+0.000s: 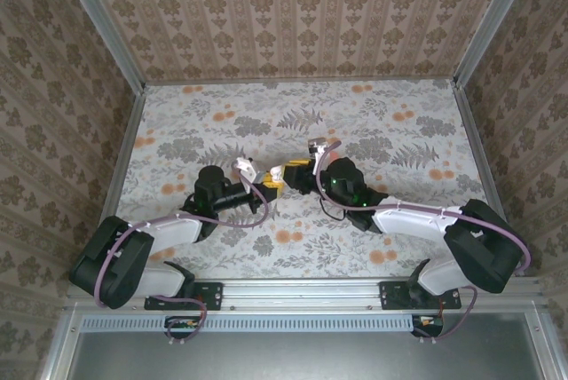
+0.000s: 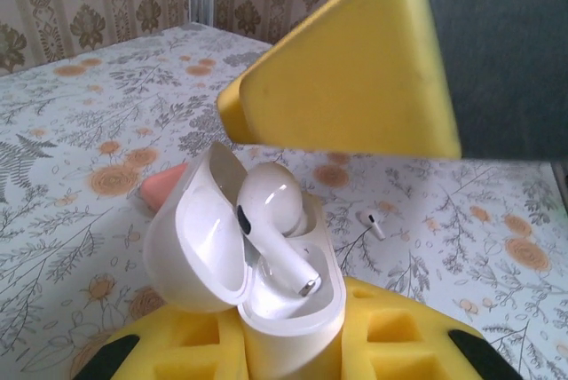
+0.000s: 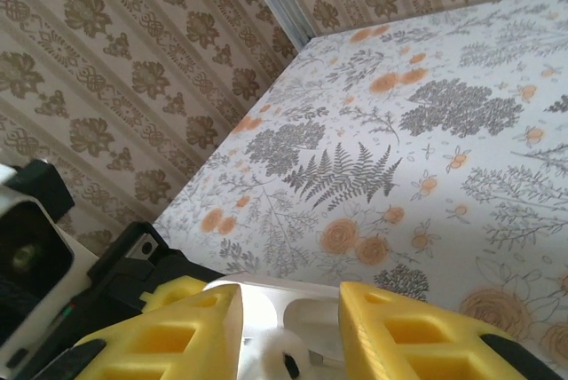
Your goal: Insert the wireless bluetooth earbuds into the charging case
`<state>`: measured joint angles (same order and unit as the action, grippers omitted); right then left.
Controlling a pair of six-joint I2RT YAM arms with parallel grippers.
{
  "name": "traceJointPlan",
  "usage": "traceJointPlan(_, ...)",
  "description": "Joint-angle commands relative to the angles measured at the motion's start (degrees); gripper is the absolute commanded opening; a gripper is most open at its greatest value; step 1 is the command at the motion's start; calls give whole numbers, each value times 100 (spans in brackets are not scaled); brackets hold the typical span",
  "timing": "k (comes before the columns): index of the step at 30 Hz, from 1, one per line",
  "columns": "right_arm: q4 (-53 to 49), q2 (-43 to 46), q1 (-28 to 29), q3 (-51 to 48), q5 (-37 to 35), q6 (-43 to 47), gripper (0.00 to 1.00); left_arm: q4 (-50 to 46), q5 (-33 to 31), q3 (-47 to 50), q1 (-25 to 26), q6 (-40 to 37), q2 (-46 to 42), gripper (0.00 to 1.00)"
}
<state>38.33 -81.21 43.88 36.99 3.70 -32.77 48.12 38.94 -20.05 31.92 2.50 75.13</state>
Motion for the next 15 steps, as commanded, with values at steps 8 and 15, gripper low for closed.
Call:
traceJointPlan(8, -493, 220, -121, 175, 482, -780, 36, 5, -9, -194, 42, -338, 44, 8)
traceJointPlan(15, -1869, 463, -178, 553, 529, -2280, 38, -142, -176, -140, 43, -665, -10, 8)
